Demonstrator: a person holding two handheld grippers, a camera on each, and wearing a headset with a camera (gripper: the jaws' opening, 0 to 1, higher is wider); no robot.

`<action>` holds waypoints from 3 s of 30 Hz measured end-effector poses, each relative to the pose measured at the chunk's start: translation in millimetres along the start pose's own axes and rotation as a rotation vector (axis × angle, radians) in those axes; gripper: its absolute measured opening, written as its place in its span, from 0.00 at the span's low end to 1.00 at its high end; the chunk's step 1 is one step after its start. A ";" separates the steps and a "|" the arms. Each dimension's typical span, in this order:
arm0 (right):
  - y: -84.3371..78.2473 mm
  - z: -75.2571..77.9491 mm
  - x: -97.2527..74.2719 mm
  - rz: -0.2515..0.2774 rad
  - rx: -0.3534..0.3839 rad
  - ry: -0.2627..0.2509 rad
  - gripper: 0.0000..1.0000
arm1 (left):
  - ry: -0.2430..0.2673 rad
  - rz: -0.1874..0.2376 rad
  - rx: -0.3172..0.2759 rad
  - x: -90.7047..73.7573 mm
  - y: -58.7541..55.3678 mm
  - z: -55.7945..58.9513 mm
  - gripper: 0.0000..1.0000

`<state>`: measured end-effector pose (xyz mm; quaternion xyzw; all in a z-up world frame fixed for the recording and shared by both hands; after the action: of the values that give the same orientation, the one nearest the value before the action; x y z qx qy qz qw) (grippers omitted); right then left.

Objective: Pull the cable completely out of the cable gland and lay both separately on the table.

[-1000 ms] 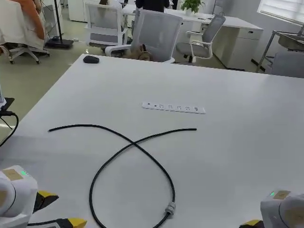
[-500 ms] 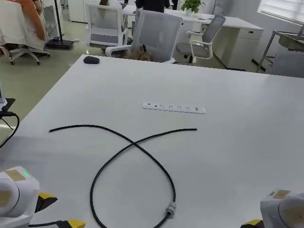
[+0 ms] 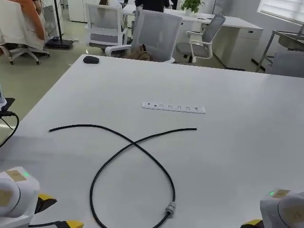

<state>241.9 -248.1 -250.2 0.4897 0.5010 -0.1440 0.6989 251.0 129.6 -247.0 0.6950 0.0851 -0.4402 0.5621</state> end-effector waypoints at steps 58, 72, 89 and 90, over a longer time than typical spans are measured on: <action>1.5 2.6 1.6 0.009 0.034 0.003 0.36 | -0.217 -0.095 0.357 65.7 79.4 63.8 0.39; 2.1 3.3 2.0 0.009 0.032 -0.003 0.32 | -0.416 -0.134 0.292 143.8 98.6 112.4 0.34; 1.8 4.3 1.8 0.008 0.027 -0.017 0.29 | -0.364 -0.239 0.256 209.9 78.3 124.9 0.29; 1.5 3.7 1.9 0.003 0.024 -0.011 0.28 | -0.364 -0.239 0.253 210.9 78.4 126.3 0.28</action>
<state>245.9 -249.9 -250.9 0.4979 0.4950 -0.1517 0.6958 359.9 -85.7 -338.4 0.6541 0.0084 -0.6285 0.4208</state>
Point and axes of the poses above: the centre of the closed fingertips' face, and the gripper's own axes: x roughly forward along the fingers, z roughly to its right, y roughly out of its top, the point moved 9 cm from there along -x, roughly backward along the fingers, and after that the axes turned 2 degrees about -z, right-handed, at the moved point
